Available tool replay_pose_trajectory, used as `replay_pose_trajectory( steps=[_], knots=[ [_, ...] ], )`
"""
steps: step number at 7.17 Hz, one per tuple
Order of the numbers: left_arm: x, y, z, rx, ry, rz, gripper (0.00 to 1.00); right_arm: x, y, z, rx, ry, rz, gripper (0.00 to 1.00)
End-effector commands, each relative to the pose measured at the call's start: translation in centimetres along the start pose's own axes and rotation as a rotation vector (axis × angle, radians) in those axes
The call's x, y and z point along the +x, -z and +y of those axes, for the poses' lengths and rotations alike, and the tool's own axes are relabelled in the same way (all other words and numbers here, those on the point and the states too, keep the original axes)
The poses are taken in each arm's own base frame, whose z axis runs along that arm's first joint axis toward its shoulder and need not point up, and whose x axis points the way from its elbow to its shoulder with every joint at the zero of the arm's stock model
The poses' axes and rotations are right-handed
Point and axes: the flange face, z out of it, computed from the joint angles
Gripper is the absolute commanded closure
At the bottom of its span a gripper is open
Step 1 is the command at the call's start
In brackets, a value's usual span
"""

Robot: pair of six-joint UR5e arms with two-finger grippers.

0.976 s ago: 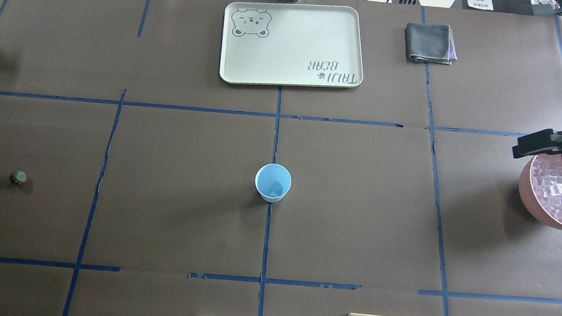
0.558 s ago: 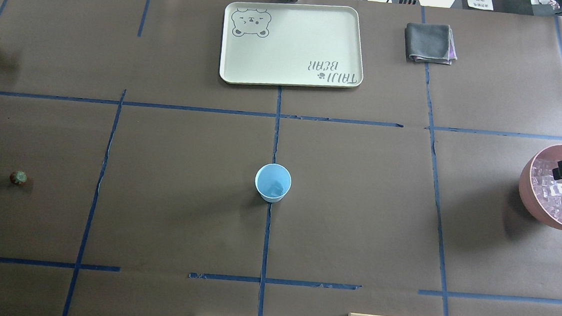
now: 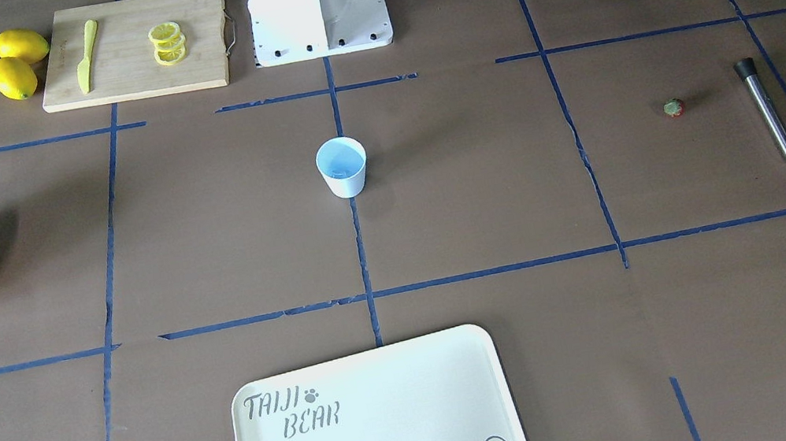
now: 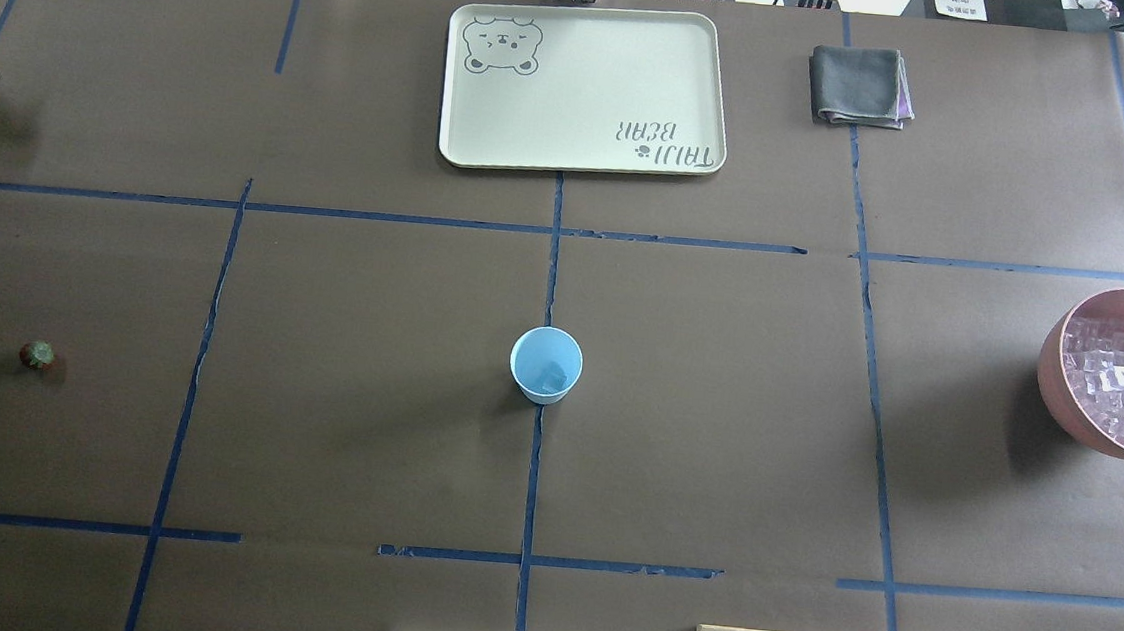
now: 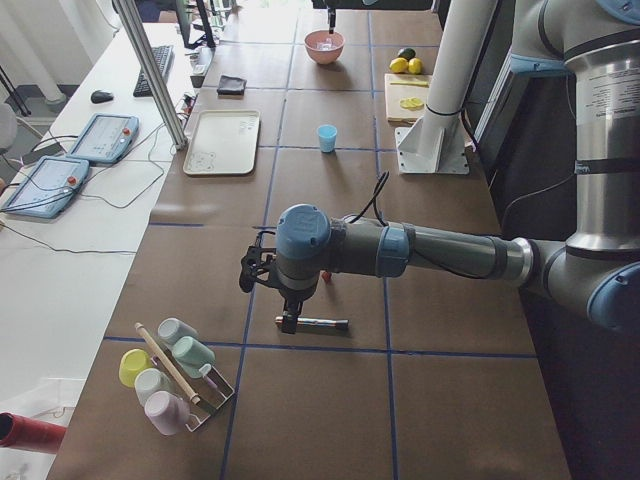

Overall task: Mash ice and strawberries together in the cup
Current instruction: 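Lower the right gripper into the bowl and grasp another ice cube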

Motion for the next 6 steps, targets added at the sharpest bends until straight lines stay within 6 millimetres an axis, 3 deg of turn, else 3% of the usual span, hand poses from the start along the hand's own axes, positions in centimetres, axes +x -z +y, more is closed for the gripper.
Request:
replay_pose_trajectory(
  steps=[1, 4, 6],
  knots=[
    [0.0, 0.0, 0.0, 0.0, 0.0, 0.0, 0.0, 2.4, -2.2, 0.2, -0.04, 0.047, 0.024, 0.27],
    [0.0, 0.0, 0.0, 0.0, 0.0, 0.0, 0.0, 2.8, -3.5, -0.6, -0.057, 0.038, 0.03, 0.43],
    [0.0, 0.0, 0.0, 0.0, 0.0, -0.002, 0.0, 3.0, -4.4, -1.5, -0.066, 0.034, 0.031, 0.43]
  ],
)
